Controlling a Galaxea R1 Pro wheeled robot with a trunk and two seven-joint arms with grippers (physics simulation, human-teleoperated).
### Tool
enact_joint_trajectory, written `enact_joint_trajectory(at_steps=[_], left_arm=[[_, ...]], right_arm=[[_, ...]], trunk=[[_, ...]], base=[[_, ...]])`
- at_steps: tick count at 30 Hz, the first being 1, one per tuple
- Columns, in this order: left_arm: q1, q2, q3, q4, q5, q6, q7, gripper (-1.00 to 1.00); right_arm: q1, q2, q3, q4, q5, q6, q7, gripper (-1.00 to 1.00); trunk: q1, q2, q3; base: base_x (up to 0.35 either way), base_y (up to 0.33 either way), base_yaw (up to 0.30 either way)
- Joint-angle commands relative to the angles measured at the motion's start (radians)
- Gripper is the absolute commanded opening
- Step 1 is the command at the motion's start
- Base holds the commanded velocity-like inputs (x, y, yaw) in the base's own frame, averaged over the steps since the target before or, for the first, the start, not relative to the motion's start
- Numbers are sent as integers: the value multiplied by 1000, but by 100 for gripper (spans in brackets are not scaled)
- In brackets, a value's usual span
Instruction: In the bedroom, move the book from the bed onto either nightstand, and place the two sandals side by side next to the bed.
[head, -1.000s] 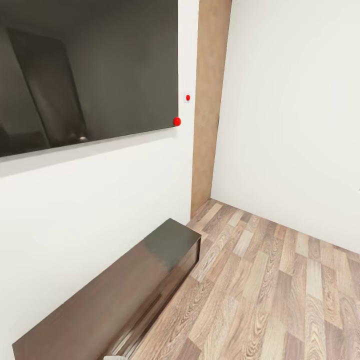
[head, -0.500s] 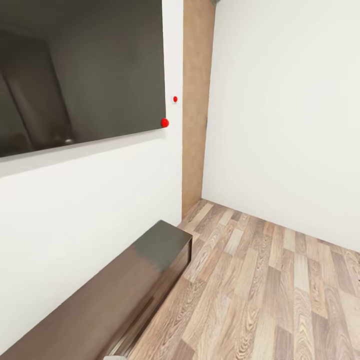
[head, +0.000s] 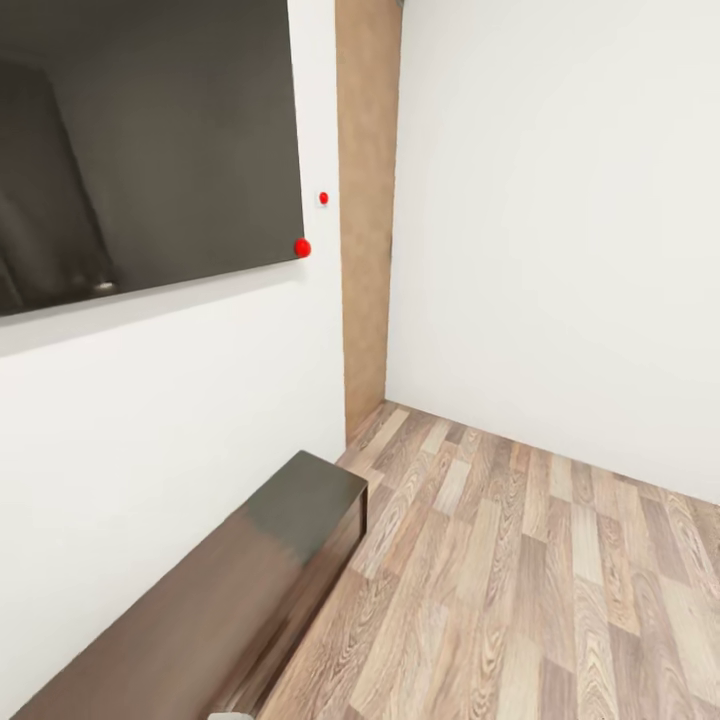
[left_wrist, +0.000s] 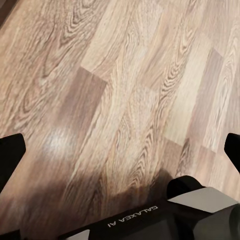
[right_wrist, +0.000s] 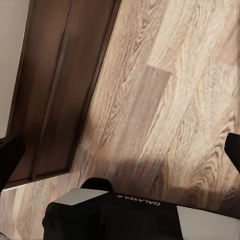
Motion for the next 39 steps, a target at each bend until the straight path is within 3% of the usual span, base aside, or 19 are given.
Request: enact_joint_trajectory(at_steps=[1, 21, 39], left_arm=[[-1, 0, 7, 2, -11, -7, -2, 100], [-1, 1, 7, 6, -11, -7, -2, 100], [-1, 1, 7, 6, -11, -7, -2, 100]], right_arm=[[-1, 0, -6, 1, 5, -1, 3, 100], [-1, 0, -6, 1, 5, -1, 2, 100], [-1, 0, -6, 1, 5, -2, 2, 100]], trunk=[[0, 0, -1], [0, 0, 7], [0, 0, 17]], base=[[189, 0, -133], [284, -29, -135], [19, -10, -145]])
